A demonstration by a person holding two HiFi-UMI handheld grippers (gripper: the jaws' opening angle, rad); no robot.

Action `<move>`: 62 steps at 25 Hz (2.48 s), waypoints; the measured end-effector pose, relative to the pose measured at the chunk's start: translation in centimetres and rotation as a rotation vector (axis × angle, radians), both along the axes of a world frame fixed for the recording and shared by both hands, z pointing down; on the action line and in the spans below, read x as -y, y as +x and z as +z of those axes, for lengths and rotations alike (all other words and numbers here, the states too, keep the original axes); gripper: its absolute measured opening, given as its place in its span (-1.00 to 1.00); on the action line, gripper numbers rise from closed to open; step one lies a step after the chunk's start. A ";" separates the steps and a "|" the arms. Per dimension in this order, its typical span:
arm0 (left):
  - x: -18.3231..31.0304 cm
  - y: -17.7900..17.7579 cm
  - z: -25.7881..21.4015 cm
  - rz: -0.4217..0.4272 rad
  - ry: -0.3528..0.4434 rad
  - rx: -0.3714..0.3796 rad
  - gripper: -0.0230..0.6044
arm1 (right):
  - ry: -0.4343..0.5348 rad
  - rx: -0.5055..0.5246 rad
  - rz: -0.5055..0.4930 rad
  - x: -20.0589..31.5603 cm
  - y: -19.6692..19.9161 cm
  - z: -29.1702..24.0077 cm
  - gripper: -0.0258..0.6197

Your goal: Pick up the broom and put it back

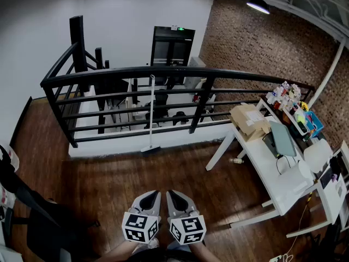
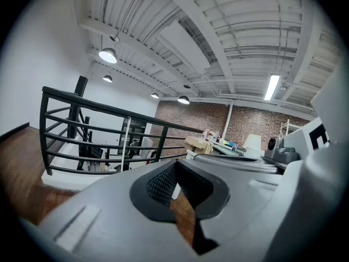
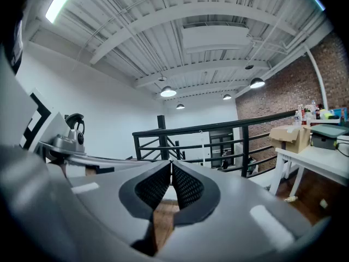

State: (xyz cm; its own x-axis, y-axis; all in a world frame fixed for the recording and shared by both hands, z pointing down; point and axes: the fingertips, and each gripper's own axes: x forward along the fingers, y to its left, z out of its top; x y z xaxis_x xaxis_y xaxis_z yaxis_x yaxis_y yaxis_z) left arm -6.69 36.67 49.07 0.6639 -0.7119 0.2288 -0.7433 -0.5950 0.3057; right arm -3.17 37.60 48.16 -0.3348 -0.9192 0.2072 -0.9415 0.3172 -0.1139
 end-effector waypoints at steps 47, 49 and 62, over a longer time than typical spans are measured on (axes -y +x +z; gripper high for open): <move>32.4 12.3 0.8 -0.172 -0.006 0.097 -0.91 | -0.003 0.091 -0.174 33.8 12.4 1.0 -0.91; 32.9 11.9 0.9 -0.186 -0.006 0.100 -0.91 | 0.000 0.091 -0.185 34.4 12.1 1.0 -0.91; 41.8 10.6 0.9 -0.187 0.001 0.076 -0.91 | 0.009 0.063 -0.192 43.1 10.5 1.0 -0.91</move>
